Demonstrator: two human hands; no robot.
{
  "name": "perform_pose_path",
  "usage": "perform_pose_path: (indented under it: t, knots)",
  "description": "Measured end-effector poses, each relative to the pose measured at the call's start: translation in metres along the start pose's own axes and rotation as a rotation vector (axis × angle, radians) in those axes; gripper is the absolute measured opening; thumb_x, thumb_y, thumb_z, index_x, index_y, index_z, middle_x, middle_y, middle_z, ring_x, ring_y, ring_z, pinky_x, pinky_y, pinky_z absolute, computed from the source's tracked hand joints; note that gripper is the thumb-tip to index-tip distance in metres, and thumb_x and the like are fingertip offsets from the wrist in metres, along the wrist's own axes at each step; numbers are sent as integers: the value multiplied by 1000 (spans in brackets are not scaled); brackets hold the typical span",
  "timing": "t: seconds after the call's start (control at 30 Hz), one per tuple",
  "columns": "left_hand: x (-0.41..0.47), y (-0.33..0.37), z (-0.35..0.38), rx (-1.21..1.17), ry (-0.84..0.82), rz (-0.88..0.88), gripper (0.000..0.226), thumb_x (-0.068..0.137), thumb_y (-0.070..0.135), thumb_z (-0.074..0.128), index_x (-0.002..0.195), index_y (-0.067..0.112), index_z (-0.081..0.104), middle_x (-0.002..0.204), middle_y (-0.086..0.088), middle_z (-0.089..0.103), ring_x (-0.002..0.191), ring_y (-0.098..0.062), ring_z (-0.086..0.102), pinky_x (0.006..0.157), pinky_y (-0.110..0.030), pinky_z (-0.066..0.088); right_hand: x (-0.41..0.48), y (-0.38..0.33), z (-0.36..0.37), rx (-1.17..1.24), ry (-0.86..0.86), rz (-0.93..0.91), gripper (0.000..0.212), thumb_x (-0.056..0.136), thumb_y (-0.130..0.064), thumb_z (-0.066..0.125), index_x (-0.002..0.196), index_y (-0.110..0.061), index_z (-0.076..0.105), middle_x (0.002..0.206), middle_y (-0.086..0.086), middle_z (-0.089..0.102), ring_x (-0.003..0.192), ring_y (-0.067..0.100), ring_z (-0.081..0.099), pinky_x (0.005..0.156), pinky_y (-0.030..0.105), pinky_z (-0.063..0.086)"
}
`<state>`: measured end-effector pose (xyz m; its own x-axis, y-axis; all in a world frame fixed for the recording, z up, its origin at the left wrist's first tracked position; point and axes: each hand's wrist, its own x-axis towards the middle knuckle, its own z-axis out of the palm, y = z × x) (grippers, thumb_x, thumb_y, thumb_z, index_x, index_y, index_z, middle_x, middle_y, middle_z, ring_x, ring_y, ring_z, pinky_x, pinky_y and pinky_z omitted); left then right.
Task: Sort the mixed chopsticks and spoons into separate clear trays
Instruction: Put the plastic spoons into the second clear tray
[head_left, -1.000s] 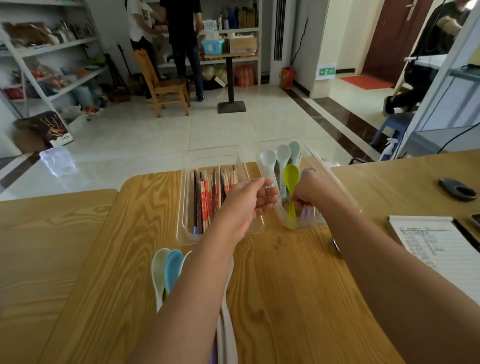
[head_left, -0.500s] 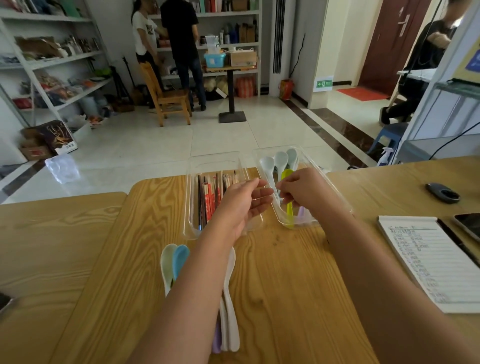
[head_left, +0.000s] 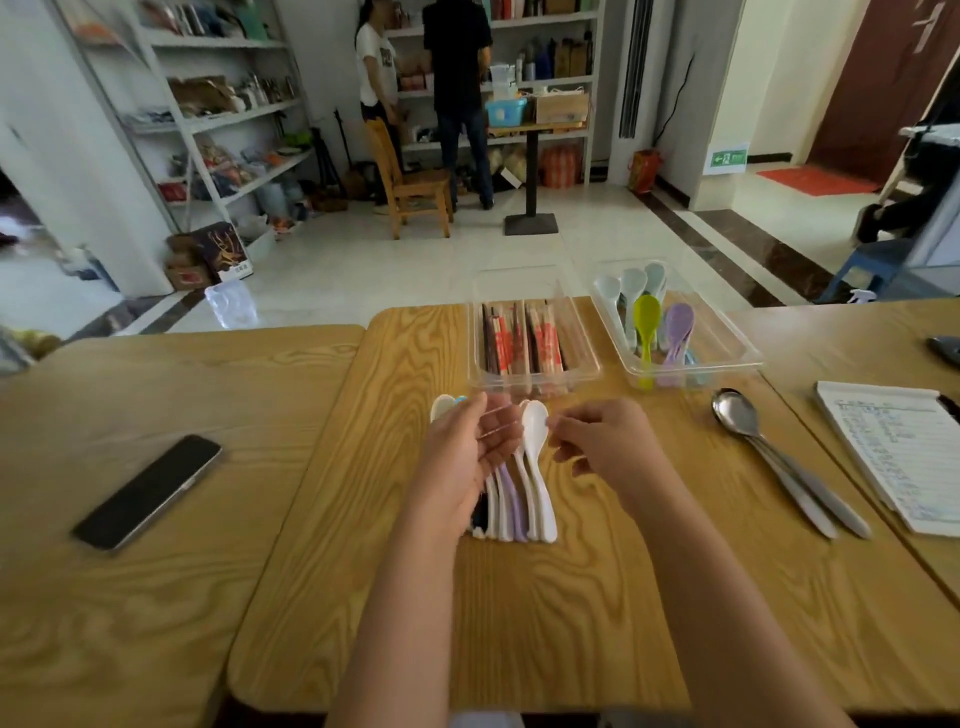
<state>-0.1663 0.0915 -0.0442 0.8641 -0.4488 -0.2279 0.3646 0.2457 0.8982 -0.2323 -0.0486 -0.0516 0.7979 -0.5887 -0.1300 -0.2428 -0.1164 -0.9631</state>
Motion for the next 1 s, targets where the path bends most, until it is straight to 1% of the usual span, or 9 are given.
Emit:
perform_pose_path:
  t: [0.1,0.23,0.37,0.5,0.57,0.67,0.8,0.93,1.0]
  knots:
    - [-7,-7,-10,46,35,-16,30,104,23,43,96,9,68,91,-10,72,78,-16,67,72,-27,55,0,10,14,-123,-23,81,15,89,-9,69,77,0,71,67,13,69,53,16,62,44,24,46]
    - [-13,-11,-15,61,43,-19,28,104,22,43,101,7,66,94,-12,71,80,-18,67,76,-29,55,1,14,22,-243,-30,124,12,89,-6,66,81,1,71,64,10,67,50,16,61,44,24,49]
    - [-12,-11,-18,59,45,-17,28,104,22,43,105,5,66,95,-13,72,83,-19,68,77,-29,56,9,20,25,-398,26,110,16,86,-10,69,81,4,72,69,18,70,54,22,61,54,33,55]
    - [-11,-16,-17,82,39,-31,28,104,23,44,104,7,67,99,-14,74,84,-19,69,78,-28,57,12,25,33,-573,51,133,18,85,-19,71,80,-4,62,70,5,60,56,15,52,47,23,39]
    - [-11,-16,-17,88,38,-34,28,104,23,44,105,7,67,98,-13,74,84,-18,69,78,-29,56,12,26,37,-646,68,145,22,84,-17,69,74,-11,52,71,2,55,58,15,50,46,24,36]
    - [-11,-16,-17,88,37,-31,28,104,23,44,105,7,67,98,-13,74,83,-18,69,77,-28,57,13,26,36,-731,89,137,24,84,-13,66,70,-14,46,71,2,52,60,16,50,48,25,36]
    - [-10,-16,-16,92,36,-34,28,105,23,44,104,8,67,97,-12,74,83,-18,69,78,-29,56,16,25,27,-726,118,158,24,86,-10,63,71,-13,46,71,2,52,58,14,48,46,24,34]
    - [-10,-21,-9,96,21,-56,28,104,23,44,105,7,67,95,-11,73,83,-17,69,77,-28,56,19,31,19,-640,101,206,16,85,-10,63,73,-8,54,70,7,61,58,20,58,47,25,44]
    - [-9,-24,-1,90,8,-69,29,104,22,44,104,5,67,94,-13,73,82,-18,69,75,-27,56,18,32,10,-615,75,224,17,85,-16,67,75,-5,59,71,9,65,59,21,61,52,28,50]
